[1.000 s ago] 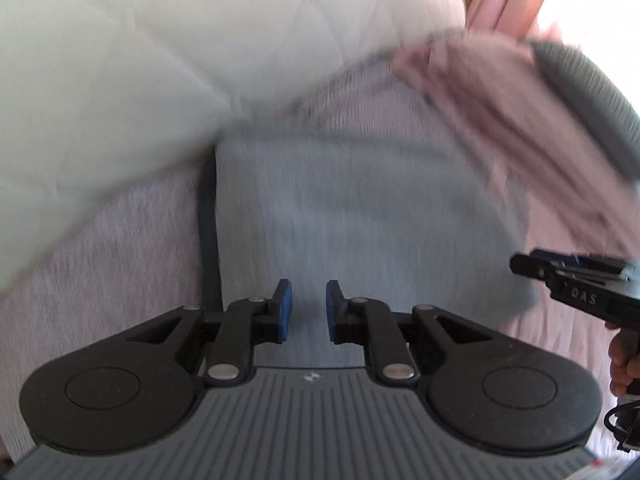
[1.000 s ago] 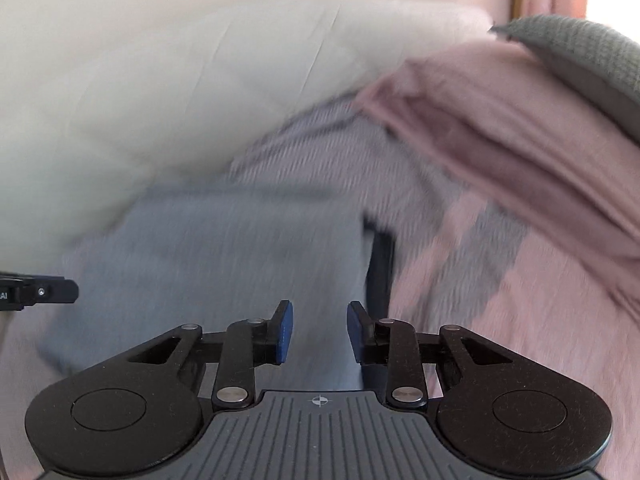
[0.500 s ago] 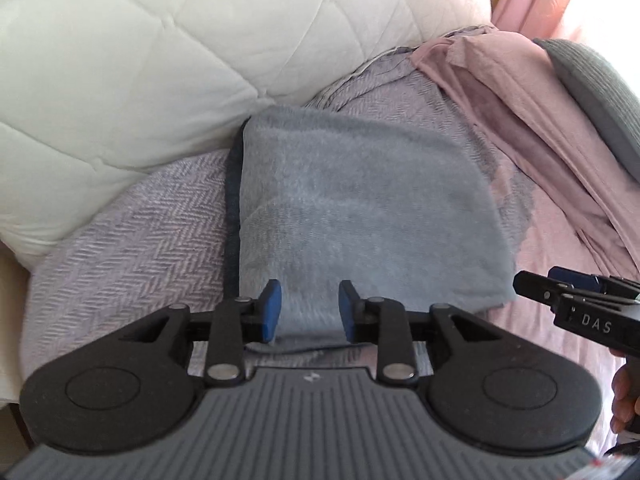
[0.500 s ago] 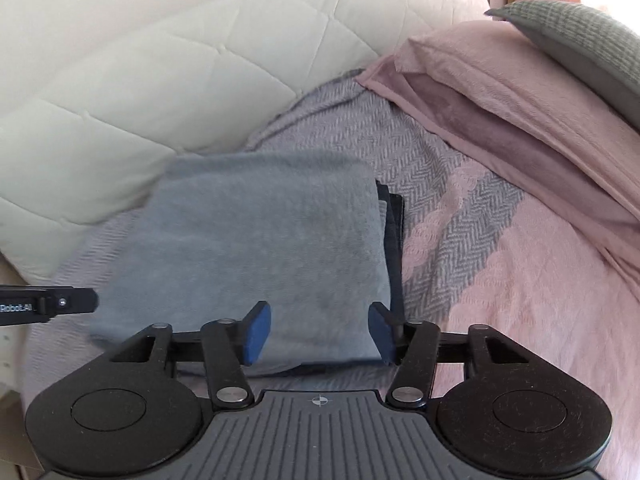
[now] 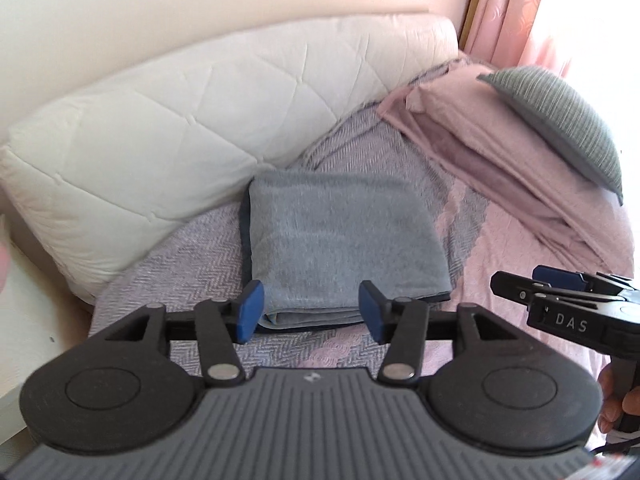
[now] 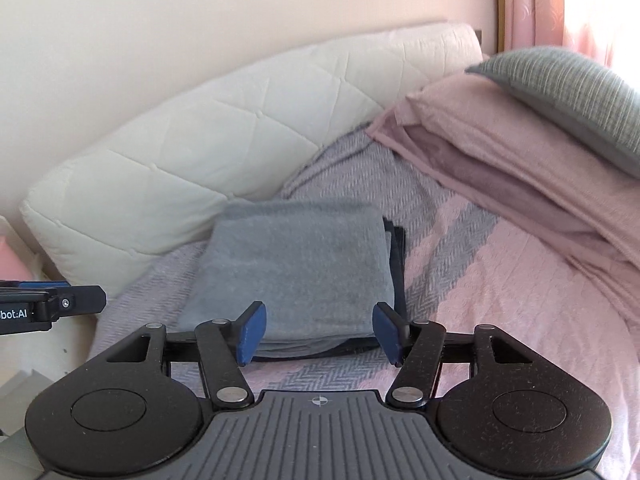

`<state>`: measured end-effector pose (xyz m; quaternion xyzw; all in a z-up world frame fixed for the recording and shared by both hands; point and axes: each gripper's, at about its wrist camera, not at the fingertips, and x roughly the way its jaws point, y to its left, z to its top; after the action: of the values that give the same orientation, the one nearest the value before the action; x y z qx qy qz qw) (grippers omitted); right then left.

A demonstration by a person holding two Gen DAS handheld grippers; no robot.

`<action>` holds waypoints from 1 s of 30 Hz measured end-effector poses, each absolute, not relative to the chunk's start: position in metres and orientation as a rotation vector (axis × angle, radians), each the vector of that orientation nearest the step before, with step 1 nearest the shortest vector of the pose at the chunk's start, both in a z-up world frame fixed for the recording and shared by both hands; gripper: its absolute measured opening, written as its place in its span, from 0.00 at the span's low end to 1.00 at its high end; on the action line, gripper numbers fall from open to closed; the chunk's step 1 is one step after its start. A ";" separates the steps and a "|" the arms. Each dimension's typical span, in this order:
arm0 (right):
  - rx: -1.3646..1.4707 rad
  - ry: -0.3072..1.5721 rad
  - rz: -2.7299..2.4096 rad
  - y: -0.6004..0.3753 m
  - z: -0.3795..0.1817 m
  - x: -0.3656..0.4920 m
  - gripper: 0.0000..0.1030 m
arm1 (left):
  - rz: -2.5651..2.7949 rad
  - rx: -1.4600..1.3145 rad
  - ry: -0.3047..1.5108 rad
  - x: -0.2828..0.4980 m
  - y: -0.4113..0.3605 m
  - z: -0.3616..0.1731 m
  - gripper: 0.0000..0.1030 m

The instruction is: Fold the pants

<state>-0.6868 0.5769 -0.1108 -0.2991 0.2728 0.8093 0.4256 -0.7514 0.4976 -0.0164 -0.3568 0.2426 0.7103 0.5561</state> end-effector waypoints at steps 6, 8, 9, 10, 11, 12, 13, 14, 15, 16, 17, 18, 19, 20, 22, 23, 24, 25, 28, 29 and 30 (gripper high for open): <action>-0.715 0.663 2.039 0.551 -0.073 -0.668 0.56 | 1.699 -0.815 0.527 -0.737 0.465 0.019 0.66; -0.704 0.661 2.045 0.540 -0.063 -0.659 0.57 | 1.710 -0.802 0.520 -0.730 0.453 0.027 0.70; -0.704 0.663 2.046 0.535 -0.058 -0.654 0.58 | 1.720 -0.793 0.520 -0.726 0.447 0.031 0.71; -0.705 0.665 2.048 0.529 -0.053 -0.650 0.59 | 1.724 -0.788 0.519 -0.723 0.441 0.035 0.72; -0.705 0.663 2.051 0.523 -0.048 -0.645 0.60 | 1.728 -0.787 0.517 -0.719 0.434 0.039 0.72; -0.702 0.660 2.056 0.517 -0.044 -0.640 0.61 | 1.730 -0.788 0.512 -0.717 0.428 0.042 0.72; -0.702 0.657 2.060 0.510 -0.040 -0.635 0.62 | 1.732 -0.791 0.505 -0.715 0.421 0.045 0.75; -0.701 0.653 2.065 0.504 -0.036 -0.631 0.62 | 1.736 -0.789 0.496 -0.712 0.414 0.049 0.78; -0.697 0.648 2.071 0.497 -0.032 -0.626 0.63 | 1.742 -0.781 0.486 -0.709 0.406 0.052 0.83; -0.692 0.643 2.077 0.490 -0.028 -0.622 0.63 | 1.749 -0.770 0.476 -0.706 0.399 0.055 0.83; -0.686 0.637 2.085 0.484 -0.024 -0.618 0.64 | 1.752 -0.759 0.471 -0.703 0.393 0.058 0.83; -0.682 0.632 2.094 0.478 -0.021 -0.615 0.64 | 1.757 -0.751 0.466 -0.700 0.387 0.060 0.84; -0.678 0.627 2.103 0.473 -0.018 -0.611 0.65 | 1.762 -0.746 0.462 -0.697 0.382 0.063 0.84; -0.677 0.622 2.109 0.467 -0.016 -0.609 0.65 | 1.766 -0.742 0.458 -0.695 0.375 0.065 0.85; -0.682 0.607 2.119 0.456 -0.012 -0.605 0.66 | 1.775 -0.727 0.452 -0.689 0.362 0.069 0.90; -0.684 0.598 2.122 0.450 -0.011 -0.603 0.66 | 1.779 -0.713 0.449 -0.686 0.356 0.071 0.91; -0.683 0.591 2.124 0.445 -0.009 -0.601 0.66 | 1.785 -0.701 0.448 -0.683 0.350 0.073 0.93; -0.683 0.589 2.123 0.440 -0.008 -0.599 0.66 | 1.794 -0.689 0.452 -0.679 0.344 0.074 0.96; -0.697 0.580 2.122 0.426 -0.007 -0.595 0.66 | 1.817 -0.648 0.466 -0.668 0.329 0.076 0.99; -0.700 0.569 2.124 0.422 -0.006 -0.594 0.66 | 1.828 -0.627 0.474 -0.663 0.322 0.077 0.99; -0.700 0.554 2.124 0.416 -0.006 -0.592 0.66 | 1.835 -0.612 0.482 -0.658 0.317 0.078 0.99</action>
<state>-0.5919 0.4165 -0.0059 -0.2777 0.2195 0.8422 0.4066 -0.6577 0.3166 0.0778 -0.2579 0.2032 0.7728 0.5431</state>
